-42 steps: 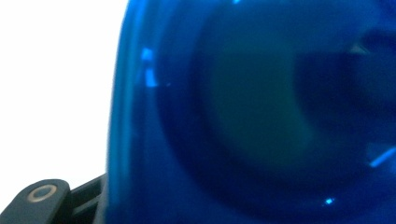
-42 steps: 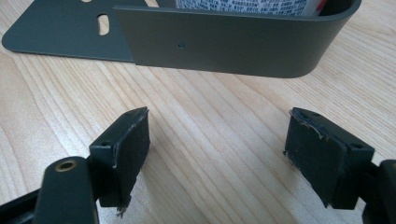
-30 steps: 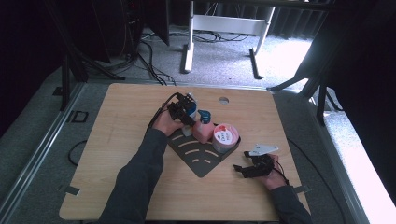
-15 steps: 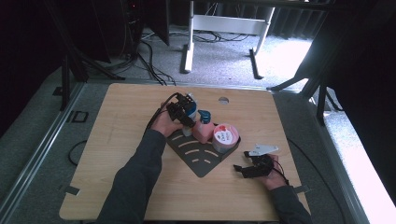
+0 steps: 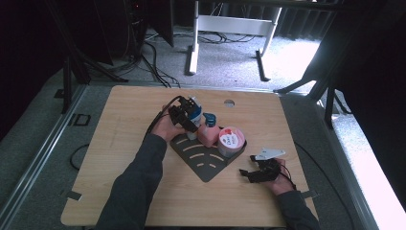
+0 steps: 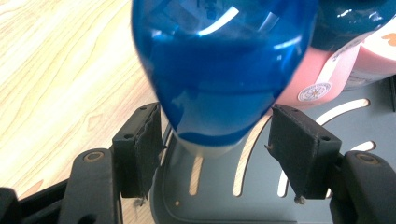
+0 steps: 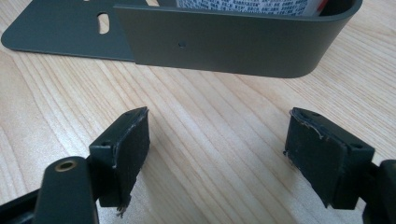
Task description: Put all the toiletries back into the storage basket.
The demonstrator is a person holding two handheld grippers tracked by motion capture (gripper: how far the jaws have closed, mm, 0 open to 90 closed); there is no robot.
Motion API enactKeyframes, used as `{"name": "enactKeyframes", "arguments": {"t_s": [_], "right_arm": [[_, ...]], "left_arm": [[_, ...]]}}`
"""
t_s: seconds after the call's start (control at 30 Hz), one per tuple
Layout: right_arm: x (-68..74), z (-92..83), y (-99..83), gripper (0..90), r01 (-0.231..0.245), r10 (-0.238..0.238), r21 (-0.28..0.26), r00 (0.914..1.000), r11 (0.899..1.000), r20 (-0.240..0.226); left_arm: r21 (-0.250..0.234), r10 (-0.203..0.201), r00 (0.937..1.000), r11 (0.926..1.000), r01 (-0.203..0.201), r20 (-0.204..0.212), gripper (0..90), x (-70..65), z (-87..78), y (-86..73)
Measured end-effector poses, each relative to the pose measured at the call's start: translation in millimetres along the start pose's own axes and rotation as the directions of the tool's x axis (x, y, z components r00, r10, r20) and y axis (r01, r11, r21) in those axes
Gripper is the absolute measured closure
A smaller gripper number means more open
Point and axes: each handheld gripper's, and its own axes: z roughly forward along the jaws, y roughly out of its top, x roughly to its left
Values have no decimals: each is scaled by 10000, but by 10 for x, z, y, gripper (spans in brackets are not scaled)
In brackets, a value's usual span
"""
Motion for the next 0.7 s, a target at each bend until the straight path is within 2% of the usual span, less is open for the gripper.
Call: {"name": "enactKeyframes", "arguments": {"t_s": [0.6, 0.7], "right_arm": [[-1, -1, 0, 218, -13, 13, -4, 10000, 10000, -9], [-4, -1, 0, 218, -46, 46, -9, 10000, 10000, -36]], "left_arm": [[91, -103, 9998, 9999, 104, -197, 349, 27, -142, -71], [166, -6, 9996, 9999, 11, -288, 349, 21, -191, -99]]}}
